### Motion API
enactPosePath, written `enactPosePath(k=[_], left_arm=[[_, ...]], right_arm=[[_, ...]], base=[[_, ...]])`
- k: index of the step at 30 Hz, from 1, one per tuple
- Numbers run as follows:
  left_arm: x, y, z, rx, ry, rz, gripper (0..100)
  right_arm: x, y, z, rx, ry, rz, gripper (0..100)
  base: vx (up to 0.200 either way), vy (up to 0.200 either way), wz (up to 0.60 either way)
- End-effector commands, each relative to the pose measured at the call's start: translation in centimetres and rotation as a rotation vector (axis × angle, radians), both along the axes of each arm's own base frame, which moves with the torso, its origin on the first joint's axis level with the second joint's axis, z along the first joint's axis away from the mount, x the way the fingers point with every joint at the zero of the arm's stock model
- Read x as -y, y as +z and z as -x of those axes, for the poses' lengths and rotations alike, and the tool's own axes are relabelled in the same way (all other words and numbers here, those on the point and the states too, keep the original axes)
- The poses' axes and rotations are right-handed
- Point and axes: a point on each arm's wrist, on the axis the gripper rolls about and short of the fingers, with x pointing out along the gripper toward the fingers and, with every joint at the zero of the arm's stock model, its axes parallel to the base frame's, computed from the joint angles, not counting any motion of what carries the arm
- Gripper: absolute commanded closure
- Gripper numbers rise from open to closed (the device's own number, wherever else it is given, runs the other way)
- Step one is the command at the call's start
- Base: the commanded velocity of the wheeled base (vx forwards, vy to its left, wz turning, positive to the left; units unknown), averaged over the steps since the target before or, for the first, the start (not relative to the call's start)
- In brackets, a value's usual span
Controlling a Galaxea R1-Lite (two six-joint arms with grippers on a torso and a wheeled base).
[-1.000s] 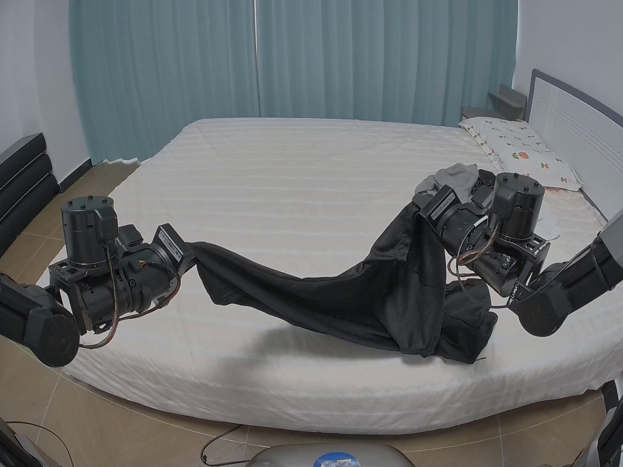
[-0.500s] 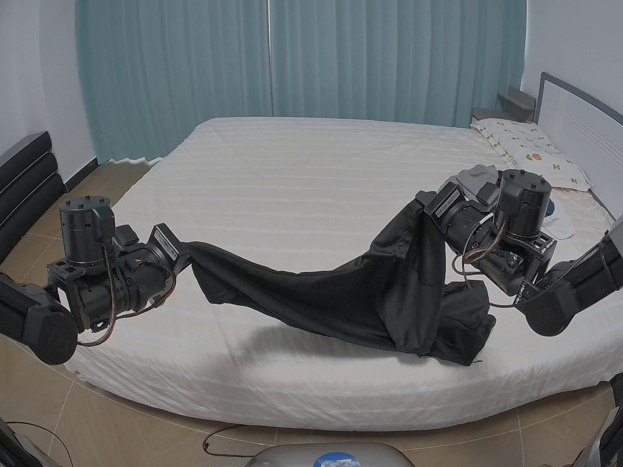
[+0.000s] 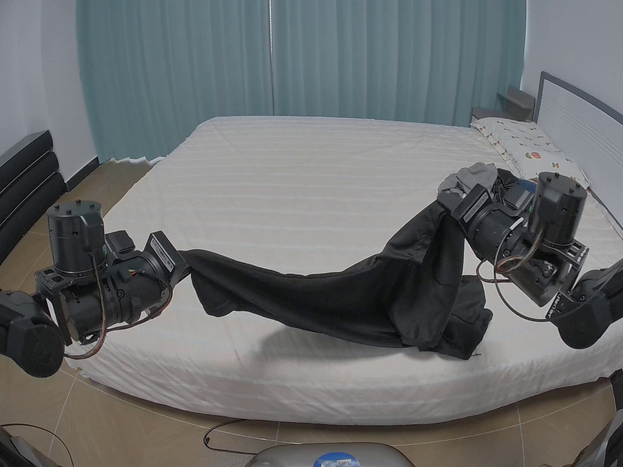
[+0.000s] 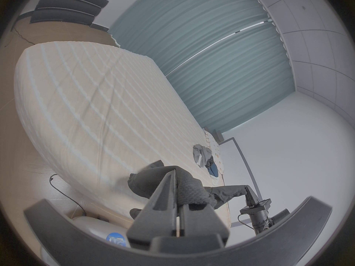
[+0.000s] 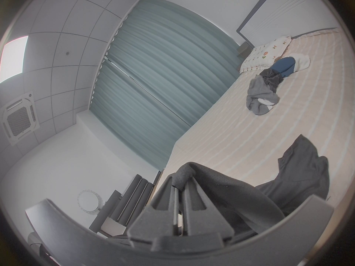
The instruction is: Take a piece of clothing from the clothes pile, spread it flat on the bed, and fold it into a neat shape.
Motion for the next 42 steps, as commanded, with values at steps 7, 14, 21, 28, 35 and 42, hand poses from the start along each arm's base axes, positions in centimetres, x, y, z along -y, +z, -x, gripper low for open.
enactPosePath(k=[7,14,21,28,35,42], left_arm=[[-0.7,8.3,4.6,0.198,-0.055,-0.011,100],[-0.6,13.6,2.8,0.220,-0.029,-0.003,100],[0.7,14.0,-2.5,0.121,0.003,-0.026,100],[1.6,11.1,-7.9,0.036,0.034,-0.045,100],[2.0,8.5,-12.1,-0.022,0.060,-0.056,100],[2.1,6.2,-15.2,-0.052,0.081,-0.065,100]], right_arm=[[3.8,9.6,6.3,0.264,-0.032,-0.058,100],[5.8,18.2,6.9,0.374,-0.091,-0.099,100],[5.2,20.8,0.0,0.355,-0.185,-0.076,100],[3.2,16.1,-7.8,0.237,-0.203,-0.026,100],[2.5,12.6,-12.4,0.201,-0.234,-0.013,100],[1.9,10.1,-14.6,0.191,-0.234,-0.002,100]], base=[[-0.029,0.000,0.00],[0.000,0.000,0.00],[0.000,0.000,0.00],[0.000,0.000,0.00],[0.200,0.000,0.00],[0.200,0.000,0.00]])
